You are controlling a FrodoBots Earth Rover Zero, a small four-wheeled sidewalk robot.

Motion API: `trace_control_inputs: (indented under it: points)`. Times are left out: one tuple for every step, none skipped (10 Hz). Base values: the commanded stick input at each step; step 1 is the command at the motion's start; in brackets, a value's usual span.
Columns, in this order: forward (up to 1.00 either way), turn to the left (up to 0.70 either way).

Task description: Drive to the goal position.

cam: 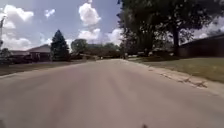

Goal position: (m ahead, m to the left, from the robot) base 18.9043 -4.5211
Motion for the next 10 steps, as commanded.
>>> trace_control_inputs:
  points:
    - [0.85,0.0]
    - [0.85,0.0]
    - [0.85,0.0]
    - [0.85,0.0]
    - [0.85,0.0]
    - [0.85,0.0]
    - [0.85,0.0]
    - [0.85,0.0]
    - [0.85,0.0]
    - [0.85,0.0]
